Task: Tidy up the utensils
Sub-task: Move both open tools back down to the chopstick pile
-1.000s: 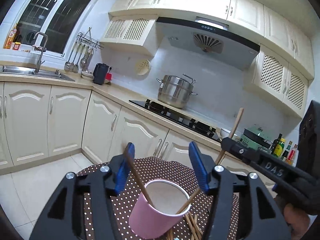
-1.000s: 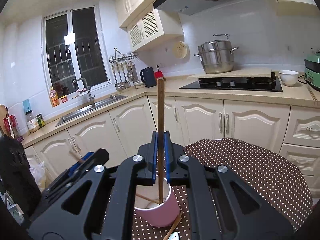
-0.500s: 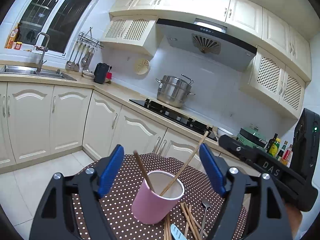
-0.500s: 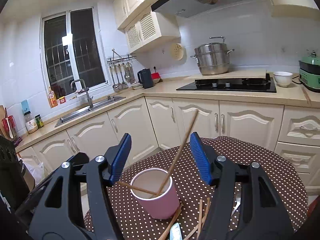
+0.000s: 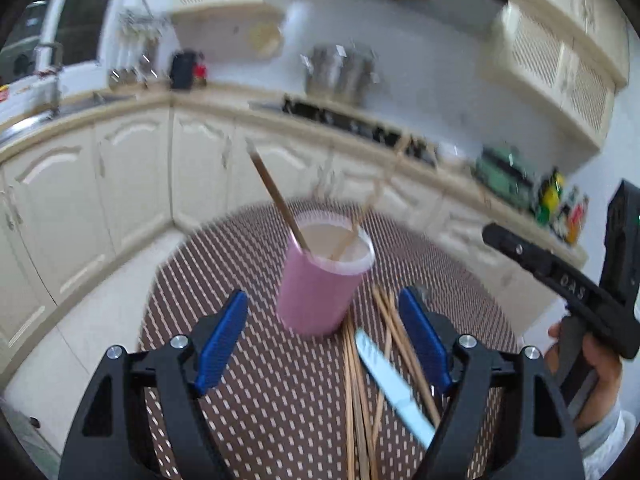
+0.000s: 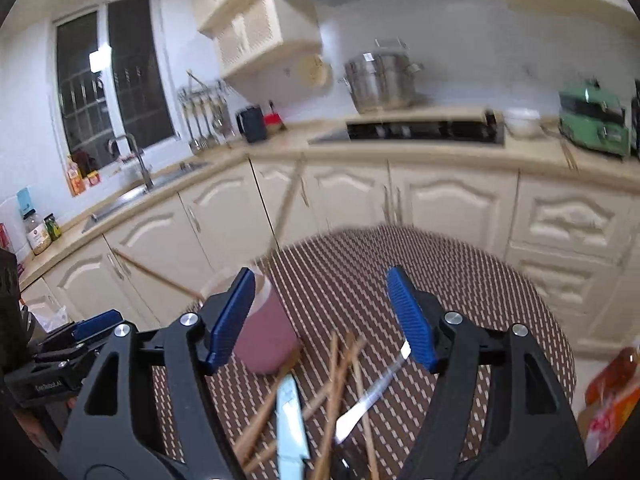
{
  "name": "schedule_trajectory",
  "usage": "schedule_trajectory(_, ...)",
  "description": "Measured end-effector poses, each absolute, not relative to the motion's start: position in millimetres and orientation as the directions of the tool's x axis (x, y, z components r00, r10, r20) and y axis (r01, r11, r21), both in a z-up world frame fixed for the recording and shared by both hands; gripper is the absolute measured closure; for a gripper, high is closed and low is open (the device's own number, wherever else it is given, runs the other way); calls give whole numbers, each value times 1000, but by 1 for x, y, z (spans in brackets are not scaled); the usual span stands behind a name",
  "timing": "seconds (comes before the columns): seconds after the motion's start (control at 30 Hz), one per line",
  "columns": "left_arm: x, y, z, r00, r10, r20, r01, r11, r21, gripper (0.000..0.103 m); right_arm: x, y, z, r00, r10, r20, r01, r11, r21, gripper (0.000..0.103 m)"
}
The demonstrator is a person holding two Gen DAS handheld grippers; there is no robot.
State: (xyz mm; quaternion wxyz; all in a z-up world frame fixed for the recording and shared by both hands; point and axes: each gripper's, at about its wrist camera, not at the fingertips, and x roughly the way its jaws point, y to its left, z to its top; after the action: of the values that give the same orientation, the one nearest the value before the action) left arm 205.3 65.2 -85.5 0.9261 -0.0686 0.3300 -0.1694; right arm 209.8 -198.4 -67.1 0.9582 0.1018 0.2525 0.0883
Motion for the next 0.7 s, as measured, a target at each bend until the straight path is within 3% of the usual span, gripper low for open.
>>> schedule_trajectory(0.13,212,42,-119,621,-305,-722,284,946,-155,27,205,-210,-93,813,220,-540,-84,961,264,34)
schedule_trajectory(0.23,219,27,-137,555,-310,-772,308,939,-155,30,201,-219,-112,781,216,-586,-56,959,279,34)
schedule_trajectory(0.3,223,13,-149,500,-312,-808,333,930,-153,50,198,-223,-122,765,218,-607,-42,956,290,34)
schedule_trajectory(0.4,227,-1,-164,453,-285,-845,345,930,-129,62,192,-230,-136,739,222,-636,-28,953,301,34)
schedule_trajectory(0.47,230,-7,-171,435,-262,-861,343,933,-110,68,189,-234,-143,728,224,-648,-19,951,308,34)
schedule_trajectory(0.63,235,-20,-179,438,-184,-880,340,940,-27,70,183,-241,-154,707,233,-668,-2,945,328,34)
schedule_trajectory(0.7,238,-27,-182,439,-152,-886,340,941,7,82,181,-244,-156,702,240,-670,-1,942,336,34)
